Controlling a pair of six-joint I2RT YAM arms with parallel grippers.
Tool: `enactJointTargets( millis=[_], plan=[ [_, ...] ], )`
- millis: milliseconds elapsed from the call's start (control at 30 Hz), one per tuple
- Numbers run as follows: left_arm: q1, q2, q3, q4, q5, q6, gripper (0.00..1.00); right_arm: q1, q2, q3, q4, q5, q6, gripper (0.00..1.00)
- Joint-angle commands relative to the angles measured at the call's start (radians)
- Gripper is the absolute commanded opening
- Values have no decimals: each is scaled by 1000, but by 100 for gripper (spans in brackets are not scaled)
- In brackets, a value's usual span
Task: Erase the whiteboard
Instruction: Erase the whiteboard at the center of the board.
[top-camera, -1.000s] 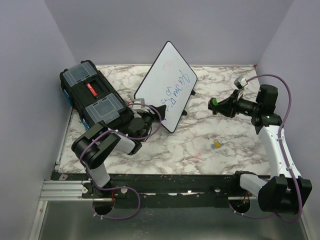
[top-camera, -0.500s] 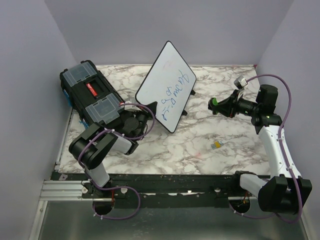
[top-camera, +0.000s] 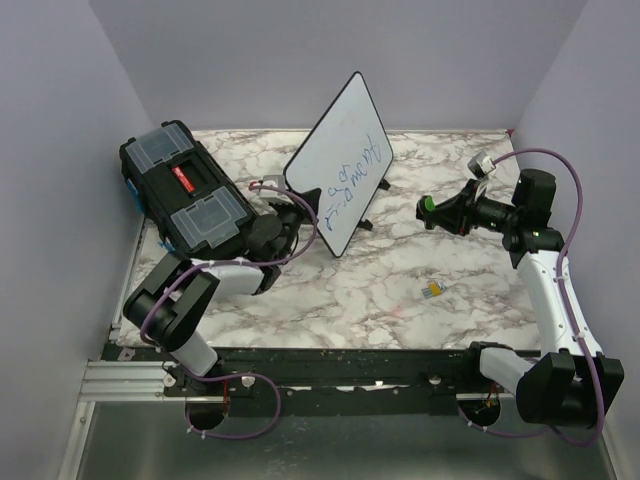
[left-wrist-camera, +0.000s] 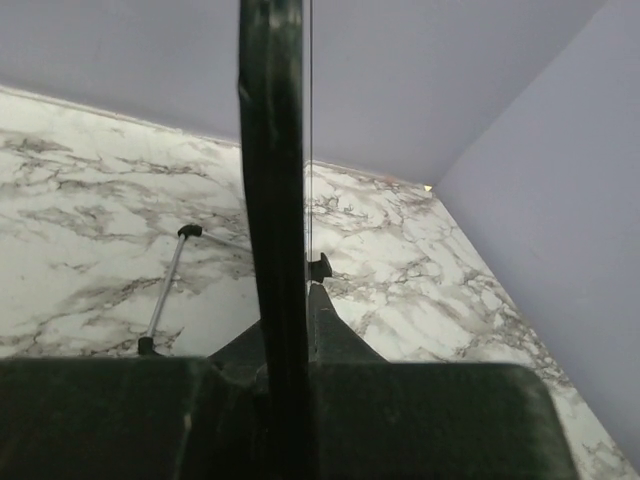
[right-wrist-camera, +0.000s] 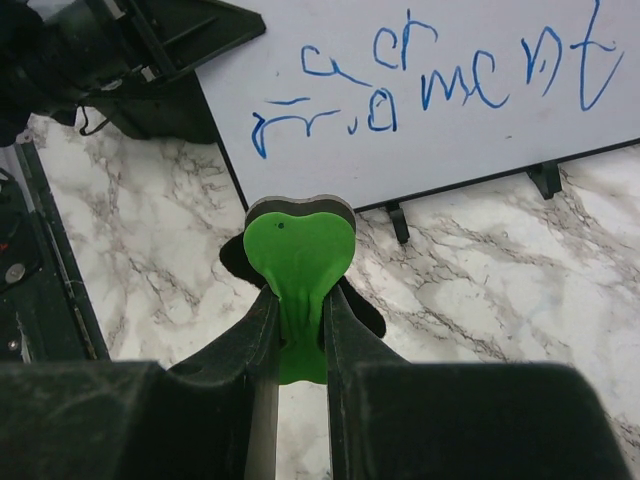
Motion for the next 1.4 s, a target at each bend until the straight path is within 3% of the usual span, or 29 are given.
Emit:
enactJointTargets(
  millis=[0,267,533,733,933,1100,1200,1300,1367],
  plan=[
    [24,-74,172,39,90,60,0,-7,3,-9,13,-33,6,1],
    [36,-52,396,-175,246,36,0,-6,0,-10,13,-41,6,1],
    [29,-15,491,-220,354,-90,0,-6,-8,-7,14,-78,19,1],
    [-24,17,391,-102,359,-144,0,-7,-11,-1,-18,-95,-14,1],
    [-93,53,254,83,290,-120,0,8,35,30,-175,-80,-212,1],
    [-132,100,150,268,220,-101,0,90,58,-2,-208,-51,-352,1],
    [-143,116,102,331,207,-84,0,219,49,-67,-122,34,-388,1],
    [-150,133,61,375,190,-74,0,345,11,-179,97,142,-368,1],
    [-154,151,34,405,164,-73,0,371,32,-198,165,129,-366,1]
  ],
)
